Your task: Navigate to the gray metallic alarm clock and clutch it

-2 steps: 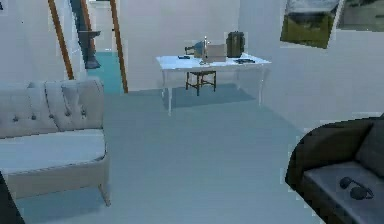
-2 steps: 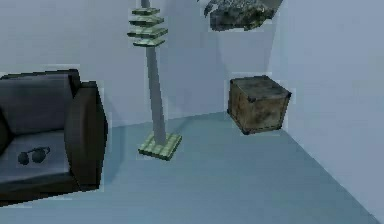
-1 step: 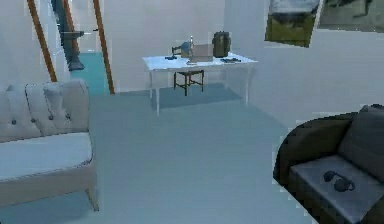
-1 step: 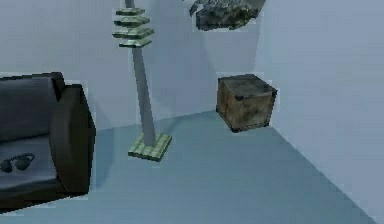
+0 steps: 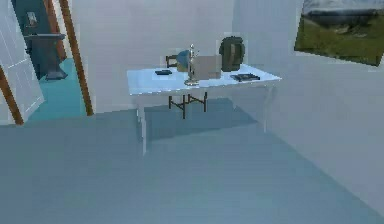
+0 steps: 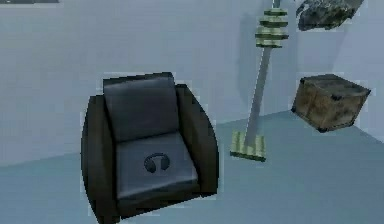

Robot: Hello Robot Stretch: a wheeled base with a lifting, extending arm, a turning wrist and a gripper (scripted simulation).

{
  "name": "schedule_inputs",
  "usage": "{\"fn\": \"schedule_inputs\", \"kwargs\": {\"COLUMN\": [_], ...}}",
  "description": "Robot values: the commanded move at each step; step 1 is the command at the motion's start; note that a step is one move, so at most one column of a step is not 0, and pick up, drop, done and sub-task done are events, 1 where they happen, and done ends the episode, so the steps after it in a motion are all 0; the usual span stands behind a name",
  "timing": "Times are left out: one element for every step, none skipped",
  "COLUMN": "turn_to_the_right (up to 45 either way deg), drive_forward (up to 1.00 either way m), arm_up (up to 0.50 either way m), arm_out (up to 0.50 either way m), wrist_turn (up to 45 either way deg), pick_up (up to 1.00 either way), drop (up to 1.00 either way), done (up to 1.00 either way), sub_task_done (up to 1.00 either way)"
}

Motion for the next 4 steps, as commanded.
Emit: {"fn": "schedule_inputs", "kwargs": {"turn_to_the_right": [0.0, -15.0, 0.0, -12.0], "drive_forward": [0.1, 0.0, 1.0, 0.0], "arm_up": [0.0, 0.0, 0.0, 0.0], "arm_out": [0.0, 0.0, 0.0, 0.0], "wrist_turn": [0.0, 0.0, 0.0, 0.0], "pick_up": [0.0, 0.0, 0.0, 0.0], "drop": [0.0, 0.0, 0.0, 0.0], "done": [0.0, 0.0, 0.0, 0.0], "sub_task_done": [0.0, 0.0, 0.0, 0.0]}}
